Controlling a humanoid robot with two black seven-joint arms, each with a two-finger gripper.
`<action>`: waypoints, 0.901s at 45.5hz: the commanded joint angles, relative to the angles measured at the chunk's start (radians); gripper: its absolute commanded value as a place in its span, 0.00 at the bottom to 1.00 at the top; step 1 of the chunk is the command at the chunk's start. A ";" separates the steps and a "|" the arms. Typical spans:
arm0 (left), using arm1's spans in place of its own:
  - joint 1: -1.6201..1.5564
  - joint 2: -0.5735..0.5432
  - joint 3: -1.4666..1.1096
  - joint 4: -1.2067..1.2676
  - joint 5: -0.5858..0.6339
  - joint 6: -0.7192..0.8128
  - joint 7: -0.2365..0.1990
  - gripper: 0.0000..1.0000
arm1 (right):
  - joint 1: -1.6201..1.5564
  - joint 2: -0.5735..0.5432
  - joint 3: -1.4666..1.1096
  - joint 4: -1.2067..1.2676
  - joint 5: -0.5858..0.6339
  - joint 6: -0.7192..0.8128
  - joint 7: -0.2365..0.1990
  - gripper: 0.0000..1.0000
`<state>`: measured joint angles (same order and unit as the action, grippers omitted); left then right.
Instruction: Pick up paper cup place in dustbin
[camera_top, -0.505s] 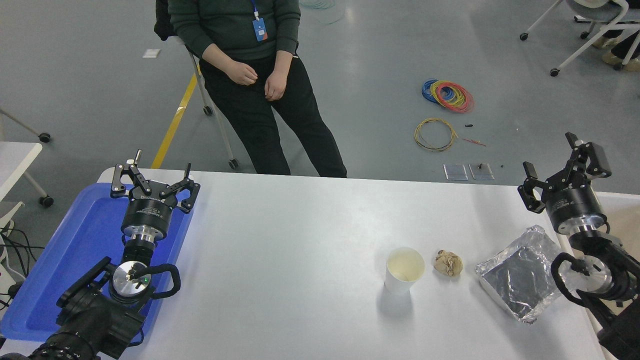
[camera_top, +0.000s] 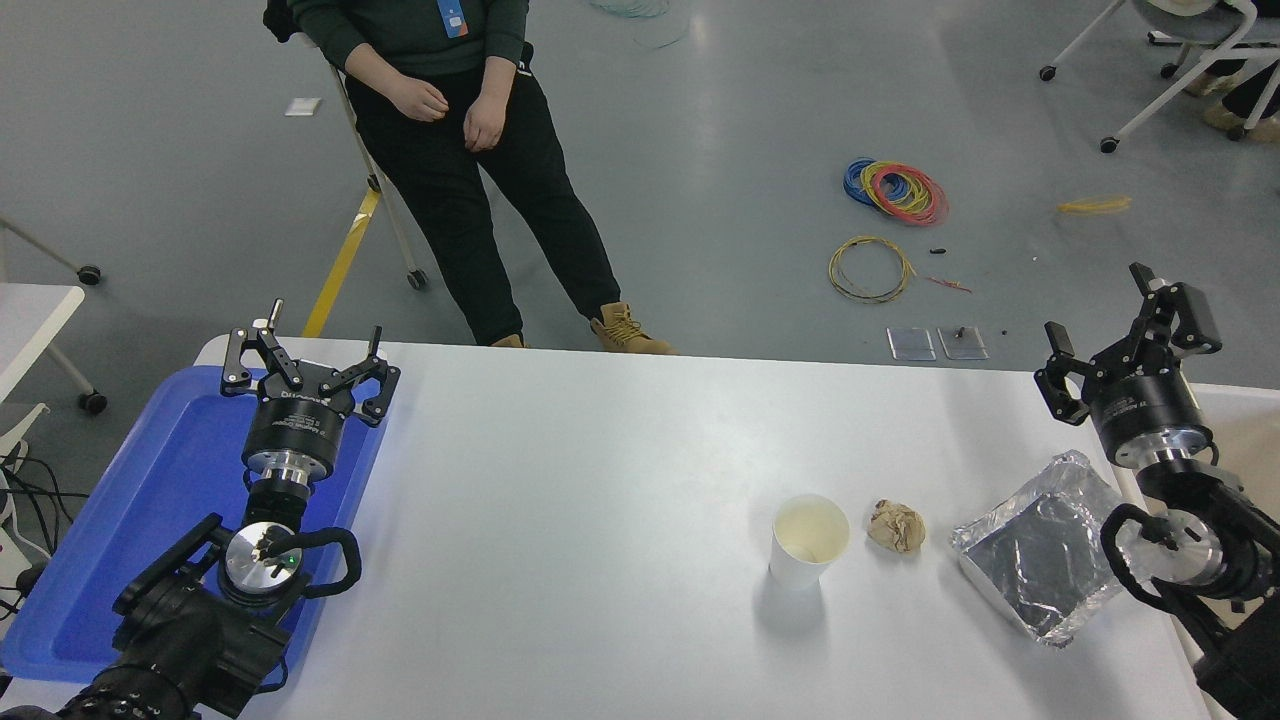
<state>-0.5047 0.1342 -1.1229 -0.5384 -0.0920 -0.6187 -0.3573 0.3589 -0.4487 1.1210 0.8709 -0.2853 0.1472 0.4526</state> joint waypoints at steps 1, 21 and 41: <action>0.000 0.001 0.000 0.000 0.000 -0.001 0.000 1.00 | -0.002 -0.001 -0.001 -0.001 0.000 0.000 0.000 1.00; 0.000 0.001 0.000 0.000 0.000 -0.001 0.000 1.00 | 0.005 0.010 -0.003 0.000 0.000 -0.002 0.000 1.00; 0.000 0.001 0.000 0.000 0.000 -0.001 0.000 1.00 | 0.017 0.033 -0.006 0.003 0.000 -0.005 0.000 1.00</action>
<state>-0.5047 0.1344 -1.1229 -0.5384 -0.0920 -0.6195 -0.3575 0.3717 -0.4278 1.1181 0.8724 -0.2853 0.1442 0.4523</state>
